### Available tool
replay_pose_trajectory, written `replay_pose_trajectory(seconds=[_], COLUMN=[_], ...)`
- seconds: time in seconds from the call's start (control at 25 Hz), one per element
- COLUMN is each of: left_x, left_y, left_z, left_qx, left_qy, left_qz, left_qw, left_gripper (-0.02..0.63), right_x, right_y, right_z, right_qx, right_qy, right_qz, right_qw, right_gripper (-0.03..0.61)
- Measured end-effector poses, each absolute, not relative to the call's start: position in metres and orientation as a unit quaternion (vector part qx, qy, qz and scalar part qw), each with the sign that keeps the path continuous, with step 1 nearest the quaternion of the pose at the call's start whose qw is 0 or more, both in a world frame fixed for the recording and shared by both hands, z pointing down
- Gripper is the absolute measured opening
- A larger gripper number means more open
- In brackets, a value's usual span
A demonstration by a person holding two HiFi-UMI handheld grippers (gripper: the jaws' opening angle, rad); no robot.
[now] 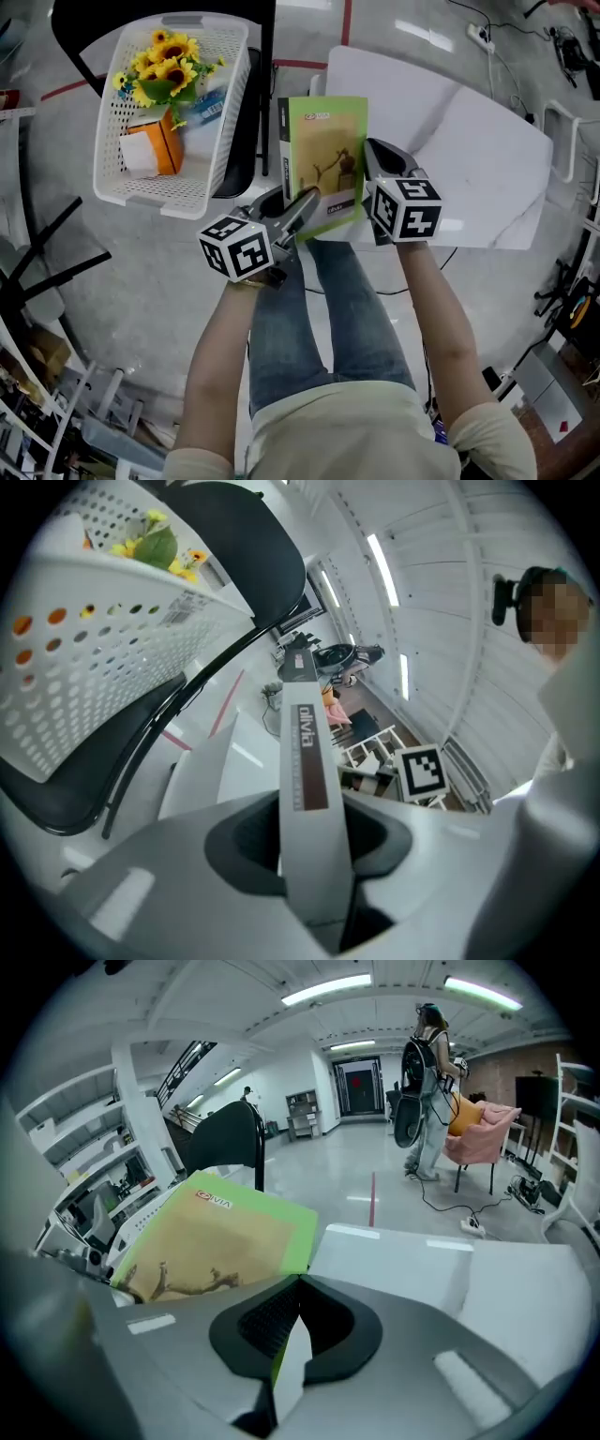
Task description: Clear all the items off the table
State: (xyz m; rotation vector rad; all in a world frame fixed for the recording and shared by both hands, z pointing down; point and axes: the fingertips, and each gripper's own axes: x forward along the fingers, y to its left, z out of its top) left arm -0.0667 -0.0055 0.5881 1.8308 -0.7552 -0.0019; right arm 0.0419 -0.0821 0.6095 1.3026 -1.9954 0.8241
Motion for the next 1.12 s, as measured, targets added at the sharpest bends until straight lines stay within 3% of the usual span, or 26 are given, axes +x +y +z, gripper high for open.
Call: replay_pose_trajectory(seconds=[1.12], left_x=[-0.199], left_y=[0.006], left_z=[0.445], left_qx=[0.753], left_qy=[-0.403], left_qz=[-0.068], left_qw=[0.515], left_gripper=[0.135], right_x=[-0.08], right_y=[-0.047], right_z=[0.465], right_qx=[0.441], right_qy=[-0.786], right_qz=[0.331], right_qw=[0.278], right_gripper=[-0.002])
